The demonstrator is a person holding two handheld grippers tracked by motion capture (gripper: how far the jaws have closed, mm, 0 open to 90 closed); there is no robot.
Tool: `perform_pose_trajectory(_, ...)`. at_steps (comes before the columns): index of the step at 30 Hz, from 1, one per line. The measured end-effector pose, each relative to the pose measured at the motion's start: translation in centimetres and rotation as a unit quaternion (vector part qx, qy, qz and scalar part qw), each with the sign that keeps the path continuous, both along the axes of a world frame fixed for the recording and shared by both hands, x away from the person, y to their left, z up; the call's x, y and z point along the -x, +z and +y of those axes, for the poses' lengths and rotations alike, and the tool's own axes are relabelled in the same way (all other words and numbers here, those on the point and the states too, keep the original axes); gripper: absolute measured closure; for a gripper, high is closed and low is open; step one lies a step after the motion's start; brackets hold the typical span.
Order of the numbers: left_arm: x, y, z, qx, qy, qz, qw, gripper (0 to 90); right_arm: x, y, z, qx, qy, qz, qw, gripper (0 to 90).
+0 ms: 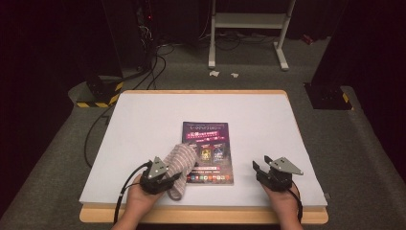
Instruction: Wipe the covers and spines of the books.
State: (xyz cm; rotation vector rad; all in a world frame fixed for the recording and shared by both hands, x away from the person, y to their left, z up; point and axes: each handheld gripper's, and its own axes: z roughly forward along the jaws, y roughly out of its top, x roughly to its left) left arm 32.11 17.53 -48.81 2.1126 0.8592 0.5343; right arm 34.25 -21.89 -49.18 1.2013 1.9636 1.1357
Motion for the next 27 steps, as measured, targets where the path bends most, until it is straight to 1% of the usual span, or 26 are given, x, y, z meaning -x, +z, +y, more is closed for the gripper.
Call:
perform_pose_trajectory(1, 0.0, -0.1, -0.6, -0.011, -0.006, -0.004, 0.9999, 60.5, 0.2, 0.0, -0.1, -0.002, -0.002, 0.001, 1.0000, 47.3)
perform_pose_trajectory(2, -0.1, -0.1, -0.9, -0.012, -0.011, -0.001, 0.9999, 61.0, 0.4, 0.0, -0.2, -0.004, -0.003, 0.002, 1.0000, 47.3)
perform_pose_trajectory(4, -0.2, -0.2, -2.1, -0.021, -0.021, 0.002, 0.9996, 61.1, 0.6, 0.0, -0.2, -0.002, -0.002, 0.002, 1.0000, 47.3)
perform_pose_trajectory(5, -0.2, -0.2, -2.1, -0.021, -0.021, 0.002, 0.9996, 61.2, 0.7, -0.1, -0.2, 0.000, -0.003, 0.004, 1.0000, 47.3)
perform_pose_trajectory(6, -0.2, -0.3, -2.8, -0.025, -0.031, 0.002, 0.9992, 61.3, 0.8, -0.1, -0.3, 0.002, -0.002, 0.004, 1.0000, 47.3)
perform_pose_trajectory(7, -0.3, -0.3, -3.4, -0.027, -0.034, 0.003, 0.9990, 61.4, 0.9, -0.2, -0.3, 0.001, -0.004, 0.005, 1.0000, 47.3)
perform_pose_trajectory(8, -0.3, -0.3, -3.4, -0.027, -0.034, 0.003, 0.9990, 61.6, 0.9, -0.2, -0.3, 0.001, -0.004, 0.005, 1.0000, 47.3)
perform_pose_trajectory(9, -0.5, -0.4, -3.9, -0.022, -0.040, 0.006, 0.9989, 61.6, 0.9, -0.2, -0.4, 0.002, -0.004, 0.006, 1.0000, 47.3)
perform_pose_trajectory(10, -0.7, -0.4, -4.7, -0.015, -0.048, 0.015, 0.9986, 61.9, 1.1, -0.2, -0.5, 0.003, -0.003, 0.007, 1.0000, 47.2)
perform_pose_trajectory(12, -0.9, -0.4, -5.8, -0.012, -0.059, 0.018, 0.9980, 62.0, 1.1, -0.2, -0.5, 0.003, -0.004, 0.007, 1.0000, 47.2)
perform_pose_trajectory(13, -0.9, -0.4, -5.8, -0.012, -0.059, 0.018, 0.9980, 62.0, 1.1, -0.2, -0.5, 0.003, -0.004, 0.007, 1.0000, 47.2)
perform_pose_trajectory(15, -1.1, -0.5, -7.2, -0.008, -0.071, 0.020, 0.9973, 62.0, 1.2, -0.1, -0.7, 0.000, -0.007, 0.005, 1.0000, 47.2)
perform_pose_trajectory(16, -1.4, -0.5, -8.3, -0.003, -0.081, 0.024, 0.9964, 62.0, 1.1, -0.1, -1.0, -0.003, -0.009, 0.005, 0.9999, 47.3)
perform_pose_trajectory(17, -1.5, -0.5, -8.9, -0.001, -0.085, 0.024, 0.9960, 61.9, 1.1, -0.1, -1.1, -0.005, -0.010, 0.007, 0.9999, 47.3)
perform_pose_trajectory(18, -1.5, -0.5, -8.9, -0.001, -0.085, 0.024, 0.9960, 61.9, 1.1, -0.2, -1.1, -0.006, -0.010, 0.007, 0.9999, 47.3)
perform_pose_trajectory(19, -1.7, -0.5, -9.9, -0.001, -0.095, 0.026, 0.9951, 61.9, 1.0, -0.2, -1.3, -0.009, -0.011, 0.009, 0.9999, 47.3)
perform_pose_trajectory(20, -1.8, -0.4, -10.6, 0.000, -0.100, 0.029, 0.9946, 61.9, 1.0, -0.2, -1.3, -0.009, -0.011, 0.009, 0.9999, 47.3)
perform_pose_trajectory(21, -1.9, -0.4, -11.8, -0.003, -0.109, 0.030, 0.9936, 61.9, 0.9, -0.2, -1.4, -0.012, -0.012, 0.010, 0.9998, 47.3)
perform_pose_trajectory(22, -1.9, -0.4, -12.4, -0.004, -0.113, 0.031, 0.9931, 61.9, 0.9, -0.2, -1.4, -0.012, -0.013, 0.008, 0.9998, 47.3)
perform_pose_trajectory(23, -2.0, -0.4, -12.9, -0.003, -0.117, 0.033, 0.9926, 61.9, 0.9, -0.2, -1.5, -0.012, -0.014, 0.008, 0.9998, 47.3)
perform_pose_trajectory(24, -2.0, -0.4, -12.9, -0.003, -0.117, 0.033, 0.9926, 61.8, 0.9, -0.2, -1.5, -0.012, -0.014, 0.008, 0.9998, 47.3)
perform_pose_trajectory(25, -2.1, -0.4, -13.4, -0.002, -0.121, 0.033, 0.9921, 61.8, 0.8, -0.2, -1.5, -0.013, -0.014, 0.009, 0.9998, 47.4)
perform_pose_trajectory(27, -2.2, -0.4, -13.8, -0.001, -0.121, 0.034, 0.9920, 61.6, 0.7, -0.2, -1.6, -0.015, -0.015, 0.009, 0.9997, 47.3)
